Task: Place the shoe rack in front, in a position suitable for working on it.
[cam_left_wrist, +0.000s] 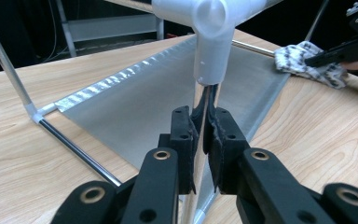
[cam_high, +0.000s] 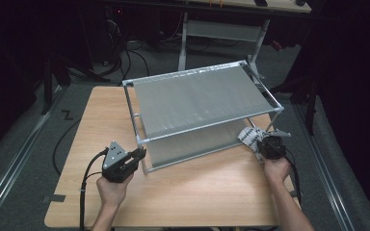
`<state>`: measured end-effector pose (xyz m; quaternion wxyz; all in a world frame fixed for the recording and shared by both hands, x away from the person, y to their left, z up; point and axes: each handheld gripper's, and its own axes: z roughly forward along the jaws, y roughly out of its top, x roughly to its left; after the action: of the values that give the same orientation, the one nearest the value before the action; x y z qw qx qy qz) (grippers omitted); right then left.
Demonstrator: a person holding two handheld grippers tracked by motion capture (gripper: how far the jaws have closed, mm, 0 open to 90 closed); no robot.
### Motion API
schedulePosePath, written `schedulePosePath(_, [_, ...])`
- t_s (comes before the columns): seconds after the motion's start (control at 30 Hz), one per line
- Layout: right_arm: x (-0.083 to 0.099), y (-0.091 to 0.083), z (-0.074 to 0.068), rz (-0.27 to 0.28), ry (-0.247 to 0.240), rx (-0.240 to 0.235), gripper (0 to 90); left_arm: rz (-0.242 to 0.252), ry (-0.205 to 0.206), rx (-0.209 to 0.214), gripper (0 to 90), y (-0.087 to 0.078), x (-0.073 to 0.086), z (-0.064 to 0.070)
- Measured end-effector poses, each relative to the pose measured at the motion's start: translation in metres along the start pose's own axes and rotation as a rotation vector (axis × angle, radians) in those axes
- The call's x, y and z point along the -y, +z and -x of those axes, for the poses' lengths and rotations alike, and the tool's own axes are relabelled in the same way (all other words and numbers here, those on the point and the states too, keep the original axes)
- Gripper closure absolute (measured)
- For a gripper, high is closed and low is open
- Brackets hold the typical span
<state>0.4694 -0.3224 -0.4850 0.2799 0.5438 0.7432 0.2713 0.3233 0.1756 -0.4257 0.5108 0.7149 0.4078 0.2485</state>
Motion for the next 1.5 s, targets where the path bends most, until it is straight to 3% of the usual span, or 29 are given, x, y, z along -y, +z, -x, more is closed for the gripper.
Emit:
schedulePosePath(0.27, [0.0,-0.002,-0.022,0.004,-0.057,-0.07,82.4,-0.007,0.01,0.014,80.9,0.006,-0.003,0.003])
schedulePosePath(0.4, [0.002,-0.004,-0.032,0.003,-0.061,-0.102,82.4,-0.006,0.013,0.023,80.9,0.01,-0.004,0.005])
schedulePosePath(0.53, [0.002,-0.009,-0.051,0.01,-0.12,-0.152,82.3,-0.005,0.017,0.033,80.9,0.015,-0.006,0.007])
schedulePosePath(0.67, [0.004,-0.013,-0.061,0.021,-0.137,-0.182,82.3,-0.006,0.019,0.041,80.8,0.017,-0.007,0.008])
schedulePosePath(0.97, [-0.002,-0.04,-0.042,0.069,-0.133,-0.164,82.3,-0.001,0.008,0.046,79.9,0.018,-0.006,0.008])
schedulePosePath(1.23, [-0.006,-0.061,-0.022,0.102,-0.099,-0.144,82.3,0.0,0.005,0.046,79.1,0.018,-0.005,0.008])
schedulePosePath(1.5, [-0.016,-0.09,-0.005,0.158,-0.074,-0.145,82.2,-0.035,-0.027,0.022,70.6,0.021,0.007,0.006])
